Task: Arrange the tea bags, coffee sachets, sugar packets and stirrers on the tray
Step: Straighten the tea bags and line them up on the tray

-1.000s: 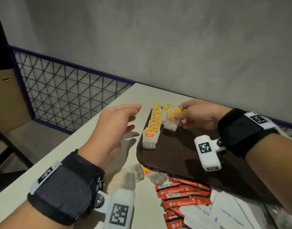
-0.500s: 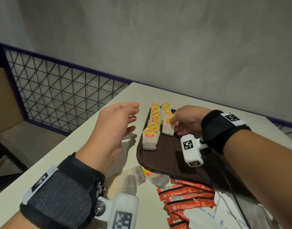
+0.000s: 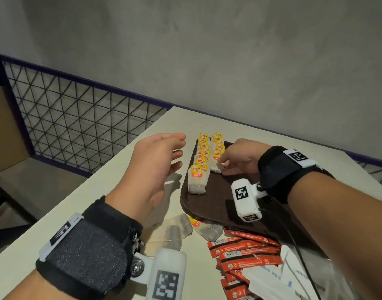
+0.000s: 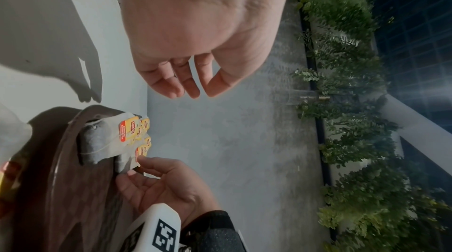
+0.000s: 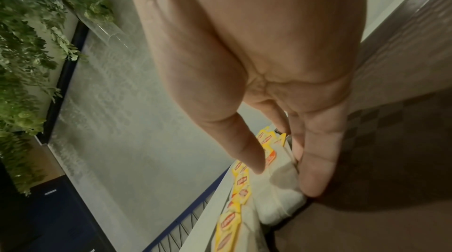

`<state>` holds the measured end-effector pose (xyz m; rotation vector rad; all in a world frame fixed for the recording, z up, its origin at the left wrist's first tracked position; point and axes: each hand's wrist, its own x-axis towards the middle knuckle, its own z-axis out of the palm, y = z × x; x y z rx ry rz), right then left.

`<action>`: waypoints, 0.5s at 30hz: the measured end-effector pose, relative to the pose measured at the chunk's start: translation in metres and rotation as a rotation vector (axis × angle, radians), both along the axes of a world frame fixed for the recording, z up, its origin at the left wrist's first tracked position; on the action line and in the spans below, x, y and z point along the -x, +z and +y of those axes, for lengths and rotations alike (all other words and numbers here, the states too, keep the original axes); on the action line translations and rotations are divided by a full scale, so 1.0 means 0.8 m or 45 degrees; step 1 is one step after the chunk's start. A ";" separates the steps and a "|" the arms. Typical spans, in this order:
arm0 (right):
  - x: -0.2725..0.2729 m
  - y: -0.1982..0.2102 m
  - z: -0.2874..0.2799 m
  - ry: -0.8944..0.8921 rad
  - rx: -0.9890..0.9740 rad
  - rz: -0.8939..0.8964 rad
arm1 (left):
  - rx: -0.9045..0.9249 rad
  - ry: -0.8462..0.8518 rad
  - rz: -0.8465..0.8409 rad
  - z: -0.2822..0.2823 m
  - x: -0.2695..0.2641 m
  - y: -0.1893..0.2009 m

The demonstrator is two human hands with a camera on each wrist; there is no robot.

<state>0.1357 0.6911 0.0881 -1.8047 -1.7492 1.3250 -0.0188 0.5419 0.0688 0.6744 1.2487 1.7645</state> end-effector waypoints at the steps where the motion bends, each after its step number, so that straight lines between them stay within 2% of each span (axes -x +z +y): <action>1: 0.001 -0.001 0.001 0.001 -0.002 0.010 | 0.000 0.002 -0.001 0.000 0.001 0.000; 7: 0.004 0.001 -0.008 0.049 -0.040 0.088 | -0.012 -0.017 -0.025 -0.004 0.000 0.010; 15: -0.008 0.013 -0.044 0.041 -0.191 -0.122 | 0.026 -0.029 -0.012 -0.009 0.006 0.009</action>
